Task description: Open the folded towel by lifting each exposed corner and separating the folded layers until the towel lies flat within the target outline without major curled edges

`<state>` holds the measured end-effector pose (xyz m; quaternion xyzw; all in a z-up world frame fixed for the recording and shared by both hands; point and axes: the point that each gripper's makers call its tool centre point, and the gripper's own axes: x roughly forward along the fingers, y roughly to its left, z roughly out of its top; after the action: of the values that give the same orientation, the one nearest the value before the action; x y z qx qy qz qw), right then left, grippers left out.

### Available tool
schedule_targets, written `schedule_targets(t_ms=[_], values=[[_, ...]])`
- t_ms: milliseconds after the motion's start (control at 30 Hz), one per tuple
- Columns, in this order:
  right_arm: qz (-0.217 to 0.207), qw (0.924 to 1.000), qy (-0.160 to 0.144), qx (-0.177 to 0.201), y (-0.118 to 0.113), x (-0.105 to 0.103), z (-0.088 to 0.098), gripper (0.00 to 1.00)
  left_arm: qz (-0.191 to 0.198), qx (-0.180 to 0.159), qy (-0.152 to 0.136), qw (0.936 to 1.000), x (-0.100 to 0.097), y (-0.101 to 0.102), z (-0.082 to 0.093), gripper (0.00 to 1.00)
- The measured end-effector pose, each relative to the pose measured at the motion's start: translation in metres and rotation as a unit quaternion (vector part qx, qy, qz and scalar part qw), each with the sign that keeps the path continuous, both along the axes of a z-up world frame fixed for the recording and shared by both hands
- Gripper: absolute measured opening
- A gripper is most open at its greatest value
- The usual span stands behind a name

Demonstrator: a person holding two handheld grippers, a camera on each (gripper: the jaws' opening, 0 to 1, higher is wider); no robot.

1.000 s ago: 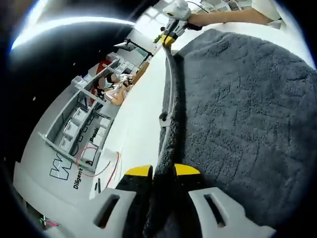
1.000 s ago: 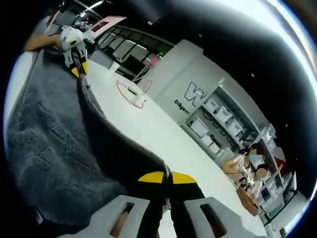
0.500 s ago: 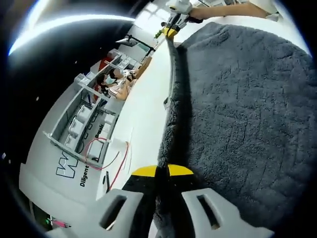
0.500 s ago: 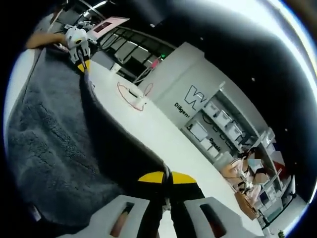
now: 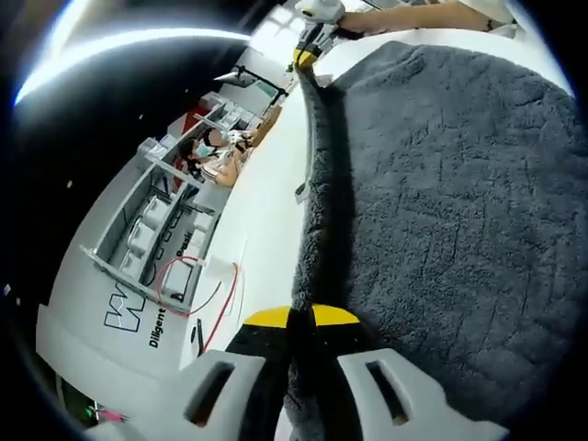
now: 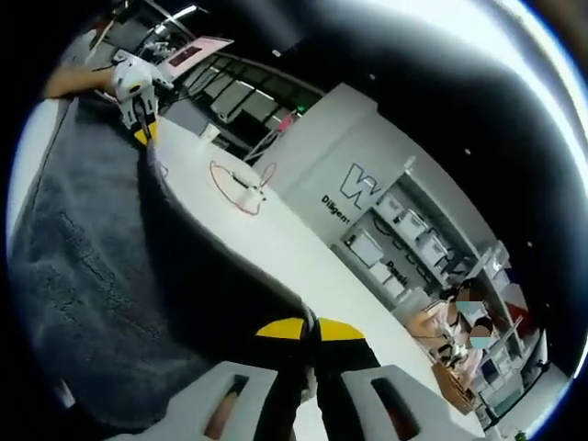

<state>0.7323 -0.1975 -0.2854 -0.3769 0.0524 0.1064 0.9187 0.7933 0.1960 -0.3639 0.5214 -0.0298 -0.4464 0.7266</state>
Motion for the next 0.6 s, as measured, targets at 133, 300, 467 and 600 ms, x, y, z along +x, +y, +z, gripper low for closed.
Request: schedule_targets(t_ms=[133, 300, 467, 600], values=[[-0.009, 0.9995, 0.014, 0.027, -0.007, 0.011, -0.007, 0.0, 0.003, -0.005, -0.001, 1.0, 0.003, 0.001, 0.002, 0.06], [-0.011, 0.9977, 0.02, 0.064, -0.012, 0.02, -0.004, 0.0, 0.003, -0.006, -0.004, 1.0, 0.006, 0.001, 0.003, 0.06], [-0.003, 0.9994, 0.023, 0.025, -0.01, 0.035, -0.002, 0.0, 0.002, -0.003, -0.003, 1.0, 0.006, 0.002, 0.001, 0.06], [0.001, 0.9994, 0.029, 0.021, -0.012, 0.052, -0.006, 0.0, 0.003, 0.001, -0.003, 1.0, 0.011, 0.004, -0.001, 0.06]])
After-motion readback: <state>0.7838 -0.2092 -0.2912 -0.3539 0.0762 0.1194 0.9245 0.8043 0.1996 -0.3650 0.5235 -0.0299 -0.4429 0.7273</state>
